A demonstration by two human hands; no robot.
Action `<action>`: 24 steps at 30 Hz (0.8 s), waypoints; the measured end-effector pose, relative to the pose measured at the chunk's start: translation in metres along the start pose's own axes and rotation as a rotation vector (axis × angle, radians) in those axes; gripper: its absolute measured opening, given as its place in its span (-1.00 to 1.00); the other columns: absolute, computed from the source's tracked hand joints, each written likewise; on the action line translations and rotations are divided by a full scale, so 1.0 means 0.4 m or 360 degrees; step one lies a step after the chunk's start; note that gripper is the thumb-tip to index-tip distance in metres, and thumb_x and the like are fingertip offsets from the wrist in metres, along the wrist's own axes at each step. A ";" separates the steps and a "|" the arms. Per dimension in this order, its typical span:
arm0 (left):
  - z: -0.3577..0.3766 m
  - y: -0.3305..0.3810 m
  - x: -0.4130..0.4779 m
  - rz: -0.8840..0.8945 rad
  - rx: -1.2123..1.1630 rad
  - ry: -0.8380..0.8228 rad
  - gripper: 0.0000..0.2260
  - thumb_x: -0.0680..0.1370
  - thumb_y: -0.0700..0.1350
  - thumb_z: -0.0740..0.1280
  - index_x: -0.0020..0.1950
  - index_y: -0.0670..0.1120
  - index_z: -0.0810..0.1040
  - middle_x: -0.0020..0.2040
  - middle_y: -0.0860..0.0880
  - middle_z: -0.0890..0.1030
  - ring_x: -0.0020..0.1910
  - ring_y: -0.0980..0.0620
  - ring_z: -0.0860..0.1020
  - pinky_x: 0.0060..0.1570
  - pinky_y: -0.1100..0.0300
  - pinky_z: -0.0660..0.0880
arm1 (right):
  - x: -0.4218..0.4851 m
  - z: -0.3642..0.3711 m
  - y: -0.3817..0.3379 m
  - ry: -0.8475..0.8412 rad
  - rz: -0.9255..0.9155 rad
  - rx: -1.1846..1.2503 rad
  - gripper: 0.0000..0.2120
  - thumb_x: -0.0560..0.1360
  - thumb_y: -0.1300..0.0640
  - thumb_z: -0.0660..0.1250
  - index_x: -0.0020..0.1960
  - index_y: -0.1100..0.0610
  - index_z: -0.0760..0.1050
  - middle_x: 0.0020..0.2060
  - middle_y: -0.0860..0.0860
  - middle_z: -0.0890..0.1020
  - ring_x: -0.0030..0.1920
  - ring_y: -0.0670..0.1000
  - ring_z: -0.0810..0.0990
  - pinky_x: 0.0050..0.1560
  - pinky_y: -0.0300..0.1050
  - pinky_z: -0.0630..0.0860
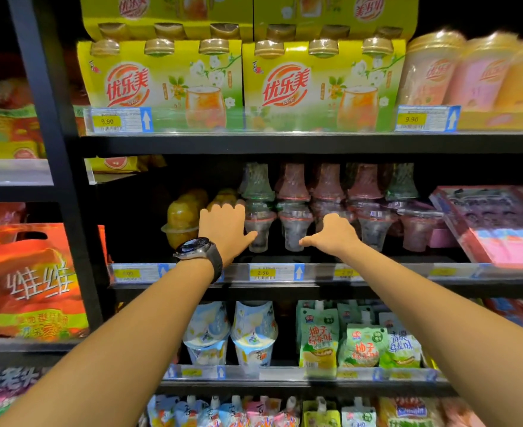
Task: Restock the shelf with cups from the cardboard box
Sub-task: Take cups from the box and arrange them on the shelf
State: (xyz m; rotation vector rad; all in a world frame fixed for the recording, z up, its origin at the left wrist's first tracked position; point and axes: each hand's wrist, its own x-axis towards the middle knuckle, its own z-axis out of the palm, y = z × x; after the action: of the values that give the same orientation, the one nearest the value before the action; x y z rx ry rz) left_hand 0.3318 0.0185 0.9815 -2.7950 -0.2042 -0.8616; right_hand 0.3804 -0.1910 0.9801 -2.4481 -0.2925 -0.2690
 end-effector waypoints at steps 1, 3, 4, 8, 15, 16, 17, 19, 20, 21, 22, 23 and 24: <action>-0.001 -0.008 -0.010 0.0009 -0.0001 0.0018 -0.50 0.56 0.26 0.22 0.29 -0.10 0.39 0.17 -0.13 0.54 0.17 -0.18 0.49 0.07 -0.03 0.42 | -0.012 -0.002 -0.003 0.0047 -0.0047 -0.0094 -0.51 0.44 -0.02 0.47 -0.29 0.12 0.16 -0.40 0.03 0.28 -0.41 0.00 0.29 -0.44 -0.14 0.20; -0.003 -0.023 -0.029 0.0035 -0.0011 0.0077 -0.46 0.56 0.26 0.23 0.36 -0.10 0.33 0.21 -0.13 0.50 0.19 -0.18 0.47 0.04 -0.02 0.42 | -0.040 -0.004 -0.013 0.0142 -0.0173 -0.0345 -0.61 0.46 -0.04 0.44 -0.19 0.16 0.28 -0.32 0.05 0.40 -0.31 0.06 0.41 -0.39 -0.11 0.33; -0.005 -0.030 -0.038 0.0055 -0.0019 0.0113 -0.45 0.56 0.25 0.23 0.37 -0.09 0.32 0.21 -0.13 0.49 0.19 -0.17 0.46 0.02 -0.02 0.42 | -0.052 -0.005 -0.016 0.0192 -0.0256 -0.0497 -0.66 0.48 -0.05 0.42 -0.06 0.17 0.36 -0.19 0.07 0.47 -0.21 0.09 0.47 -0.30 -0.07 0.42; -0.016 -0.041 -0.070 0.0136 0.0001 0.0166 -0.44 0.55 0.27 0.22 0.42 -0.05 0.29 0.23 -0.12 0.45 0.18 -0.18 0.44 -0.01 -0.03 0.42 | -0.085 -0.013 -0.017 0.0389 -0.0580 -0.1032 -0.44 0.49 -0.08 0.37 0.37 0.14 0.30 0.23 0.10 0.41 0.19 0.15 0.44 -0.05 0.02 0.52; -0.041 -0.030 -0.106 0.0171 0.0035 0.0147 -0.42 0.54 0.28 0.21 0.44 -0.02 0.26 0.28 -0.12 0.43 0.23 -0.18 0.42 0.06 -0.07 0.45 | -0.123 -0.042 -0.002 0.0381 -0.0576 -0.1312 -0.37 0.46 -0.09 0.39 0.40 0.15 0.25 0.33 0.14 0.32 0.28 0.19 0.35 0.07 0.03 0.44; -0.045 -0.023 -0.110 0.0175 0.0041 0.0142 -0.42 0.55 0.28 0.21 0.45 -0.02 0.25 0.29 -0.13 0.43 0.23 -0.18 0.42 0.08 -0.07 0.46 | -0.128 -0.048 0.002 0.0393 -0.0570 -0.1307 -0.38 0.46 -0.09 0.39 0.39 0.15 0.26 0.32 0.14 0.32 0.28 0.19 0.36 0.05 0.03 0.44; -0.050 -0.015 -0.114 0.0182 0.0046 0.0135 -0.41 0.55 0.28 0.21 0.47 -0.02 0.24 0.30 -0.13 0.42 0.24 -0.18 0.42 0.09 -0.07 0.46 | -0.133 -0.056 0.007 0.0404 -0.0565 -0.1291 -0.39 0.46 -0.09 0.39 0.38 0.15 0.27 0.31 0.13 0.33 0.27 0.18 0.36 0.04 0.02 0.44; -0.057 0.002 -0.117 0.0191 0.0047 0.0130 -0.40 0.55 0.28 0.20 0.48 -0.02 0.23 0.30 -0.12 0.42 0.24 -0.17 0.42 0.09 -0.06 0.46 | -0.142 -0.070 0.018 0.0419 -0.0551 -0.1252 -0.40 0.45 -0.09 0.39 0.36 0.15 0.28 0.29 0.12 0.34 0.25 0.17 0.37 -0.02 0.01 0.44; -0.062 0.011 -0.118 0.0192 0.0041 0.0136 -0.40 0.55 0.28 0.20 0.48 -0.02 0.23 0.29 -0.12 0.42 0.23 -0.17 0.42 0.08 -0.05 0.45 | -0.145 -0.077 0.024 0.0427 -0.0553 -0.1230 -0.42 0.44 -0.08 0.39 0.34 0.15 0.30 0.26 0.12 0.35 0.23 0.17 0.38 -0.07 -0.01 0.43; -0.066 0.024 -0.119 0.0191 0.0040 0.0146 -0.40 0.55 0.29 0.19 0.47 -0.01 0.23 0.28 -0.11 0.42 0.21 -0.16 0.43 0.06 -0.04 0.46 | -0.148 -0.084 0.033 0.0430 -0.0564 -0.1204 -0.44 0.43 -0.08 0.39 0.31 0.16 0.32 0.24 0.11 0.36 0.21 0.16 0.39 -0.14 -0.04 0.40; -0.070 0.038 -0.121 0.0189 0.0042 0.0159 -0.40 0.54 0.29 0.19 0.47 -0.01 0.24 0.27 -0.10 0.43 0.20 -0.16 0.43 0.05 -0.03 0.46 | -0.152 -0.091 0.043 0.0435 -0.0580 -0.1167 -0.46 0.43 -0.07 0.40 0.29 0.16 0.33 0.21 0.11 0.37 0.18 0.16 0.40 -0.17 -0.06 0.38; -0.072 0.052 -0.126 0.0190 0.0045 0.0178 -0.40 0.54 0.30 0.19 0.46 -0.01 0.24 0.25 -0.10 0.43 0.18 -0.15 0.44 0.02 -0.02 0.45 | -0.155 -0.096 0.052 0.0440 -0.0591 -0.1130 -0.46 0.42 -0.06 0.40 0.28 0.16 0.34 0.20 0.10 0.38 0.17 0.15 0.40 -0.19 -0.08 0.38; -0.074 0.067 -0.131 0.0195 0.0049 0.0199 -0.40 0.54 0.30 0.19 0.46 -0.01 0.24 0.23 -0.09 0.43 0.17 -0.14 0.44 0.00 -0.01 0.45 | -0.158 -0.102 0.061 0.0443 -0.0601 -0.1103 -0.46 0.43 -0.06 0.40 0.29 0.16 0.34 0.19 0.10 0.38 0.17 0.15 0.40 -0.19 -0.08 0.39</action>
State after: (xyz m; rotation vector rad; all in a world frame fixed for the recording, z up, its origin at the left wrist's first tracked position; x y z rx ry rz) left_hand 0.2780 -0.0181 0.9714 -2.6818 -0.0261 -0.9896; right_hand 0.3218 -0.2441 0.9804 -2.9556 -0.6201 -1.0093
